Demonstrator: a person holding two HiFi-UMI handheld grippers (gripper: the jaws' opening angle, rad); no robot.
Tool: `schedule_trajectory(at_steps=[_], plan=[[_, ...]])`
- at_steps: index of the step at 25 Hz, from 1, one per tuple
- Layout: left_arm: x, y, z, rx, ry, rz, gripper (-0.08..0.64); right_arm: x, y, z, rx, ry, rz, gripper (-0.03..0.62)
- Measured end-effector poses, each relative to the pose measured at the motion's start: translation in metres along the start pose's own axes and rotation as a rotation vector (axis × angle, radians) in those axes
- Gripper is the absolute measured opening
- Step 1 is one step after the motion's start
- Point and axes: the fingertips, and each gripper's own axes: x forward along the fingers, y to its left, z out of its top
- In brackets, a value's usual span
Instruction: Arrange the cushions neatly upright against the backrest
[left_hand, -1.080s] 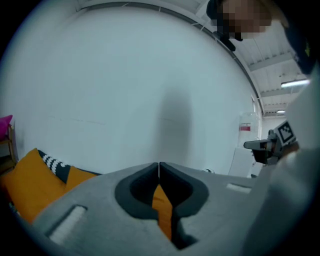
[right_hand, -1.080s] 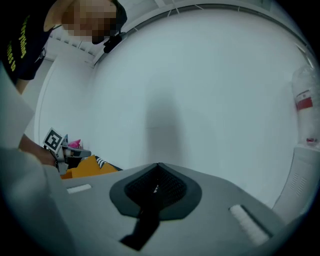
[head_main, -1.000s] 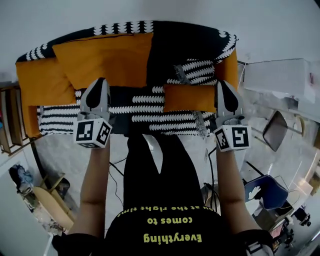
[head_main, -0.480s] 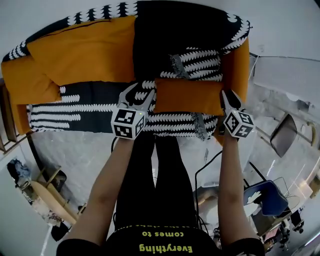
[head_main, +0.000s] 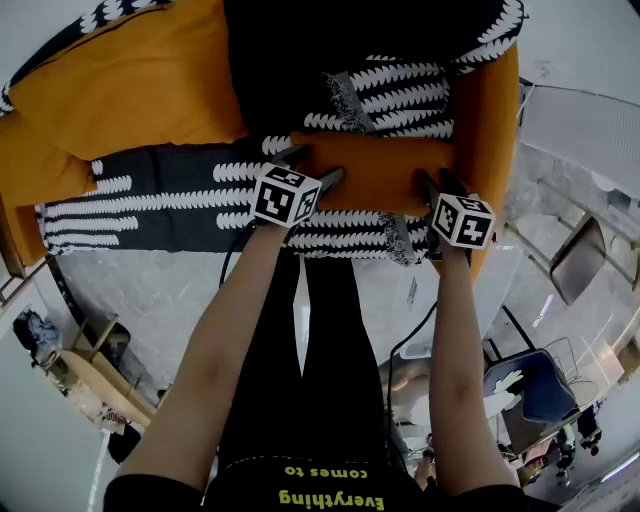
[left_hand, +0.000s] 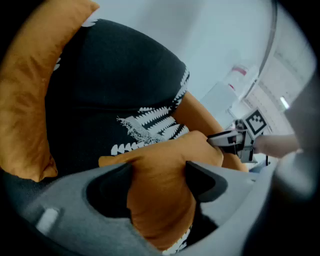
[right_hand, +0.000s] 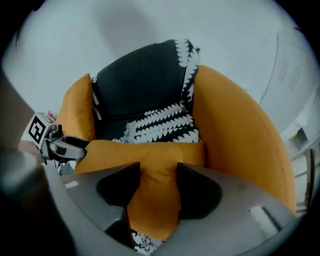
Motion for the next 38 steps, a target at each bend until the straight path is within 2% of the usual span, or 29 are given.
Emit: schedule_trajectory(at_steps=[3, 5, 8, 11, 14, 17, 19, 22, 24, 26, 28, 30, 32, 34, 35, 37, 38], plan=[[0.007, -0.007, -0.008, 0.051, 0.053, 0.005, 0.325, 0.001, 0.0, -0.009, -0.004, 0.049, 0.019, 0.217], [0.01, -0.013, -0.009, 0.065, 0.065, 0.017, 0.275, -0.001, -0.003, -0.008, -0.035, 0.054, 0.015, 0.159], [0.01, -0.017, -0.013, 0.076, 0.076, 0.039, 0.206, -0.008, 0.001, -0.006, -0.029, 0.021, 0.02, 0.069], [-0.009, -0.017, -0.008, 0.084, 0.065, 0.049, 0.162, -0.021, 0.018, 0.004, 0.022, -0.037, 0.056, 0.026], [-0.039, -0.013, 0.019, 0.131, -0.01, 0.081, 0.15, -0.039, 0.037, 0.03, 0.042, -0.127, 0.1, 0.021], [-0.062, -0.004, 0.062, 0.189, -0.137, 0.138, 0.15, -0.051, 0.048, 0.076, 0.026, -0.271, 0.136, 0.021], [-0.071, 0.012, 0.096, 0.236, -0.218, 0.189, 0.158, -0.046, 0.053, 0.113, 0.011, -0.364, 0.146, 0.023], [-0.074, 0.043, 0.139, 0.297, -0.29, 0.276, 0.161, -0.023, 0.058, 0.165, -0.011, -0.456, 0.139, 0.023], [-0.072, 0.058, 0.164, 0.343, -0.325, 0.33, 0.17, -0.007, 0.058, 0.188, -0.027, -0.486, 0.124, 0.023], [-0.063, 0.072, 0.178, 0.41, -0.332, 0.368, 0.193, 0.011, 0.051, 0.196, -0.046, -0.472, 0.092, 0.03], [-0.044, 0.092, 0.172, 0.44, -0.26, 0.382, 0.23, 0.033, 0.042, 0.187, -0.075, -0.399, 0.058, 0.047], [-0.025, 0.109, 0.155, 0.428, -0.166, 0.393, 0.252, 0.047, 0.036, 0.17, -0.084, -0.324, 0.07, 0.013], [-0.022, 0.108, 0.146, 0.412, -0.167, 0.402, 0.259, 0.048, 0.034, 0.159, -0.069, -0.301, 0.105, 0.096], [-0.029, 0.099, 0.148, 0.376, -0.227, 0.41, 0.313, 0.038, 0.035, 0.158, -0.057, -0.334, 0.115, 0.101], [-0.036, 0.095, 0.15, 0.346, -0.265, 0.413, 0.313, 0.03, 0.037, 0.161, -0.054, -0.364, 0.111, 0.088], [-0.055, 0.087, 0.157, 0.267, -0.356, 0.405, 0.304, 0.011, 0.043, 0.169, -0.048, -0.438, 0.096, 0.015], [-0.065, 0.081, 0.161, 0.228, -0.412, 0.386, 0.263, -0.001, 0.048, 0.174, -0.045, -0.479, 0.094, 0.011]])
